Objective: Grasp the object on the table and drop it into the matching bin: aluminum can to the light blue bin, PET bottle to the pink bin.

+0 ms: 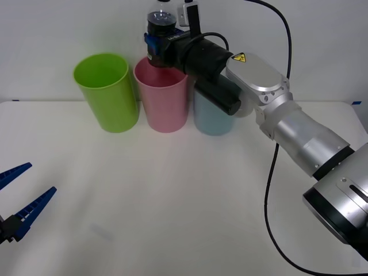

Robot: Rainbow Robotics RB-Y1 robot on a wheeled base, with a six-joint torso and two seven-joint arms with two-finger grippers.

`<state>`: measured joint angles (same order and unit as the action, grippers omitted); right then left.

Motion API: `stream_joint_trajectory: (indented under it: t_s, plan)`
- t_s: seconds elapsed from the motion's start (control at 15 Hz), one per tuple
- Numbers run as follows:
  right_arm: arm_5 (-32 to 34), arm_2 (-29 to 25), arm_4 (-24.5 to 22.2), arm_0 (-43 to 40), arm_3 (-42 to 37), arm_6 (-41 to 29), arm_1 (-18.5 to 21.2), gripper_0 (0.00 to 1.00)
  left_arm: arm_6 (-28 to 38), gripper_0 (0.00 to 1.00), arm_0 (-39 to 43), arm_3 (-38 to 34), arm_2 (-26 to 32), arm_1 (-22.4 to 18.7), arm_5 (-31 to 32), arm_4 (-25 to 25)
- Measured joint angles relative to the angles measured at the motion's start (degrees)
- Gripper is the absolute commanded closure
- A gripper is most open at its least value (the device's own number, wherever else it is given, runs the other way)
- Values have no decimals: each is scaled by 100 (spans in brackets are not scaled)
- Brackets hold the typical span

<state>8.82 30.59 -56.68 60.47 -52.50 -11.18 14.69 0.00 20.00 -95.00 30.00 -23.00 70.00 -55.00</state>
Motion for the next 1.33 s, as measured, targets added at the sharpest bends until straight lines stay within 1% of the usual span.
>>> stream_joint_trajectory:
  t_s: [0.33,0.6,0.93,1.07,1.33]
  plan:
    - [101,0,23,-105,-139,26,49,0,0,0,0,0,0,0,0,0]
    - [119,0,27,-677,-995,-6,429,0,0,0,0,0,0,0,0,0]
    - [124,0,41,-1543,-2241,-27,1139,0,0,0,-1,0,0,0,0,0]
    - [127,0,135,-1987,-2848,-24,1548,0,0,0,0,0,0,0,0,0]
    - [128,-34,479,-2941,-4053,32,2435,0,0,0,0,0,0,0,0,0]
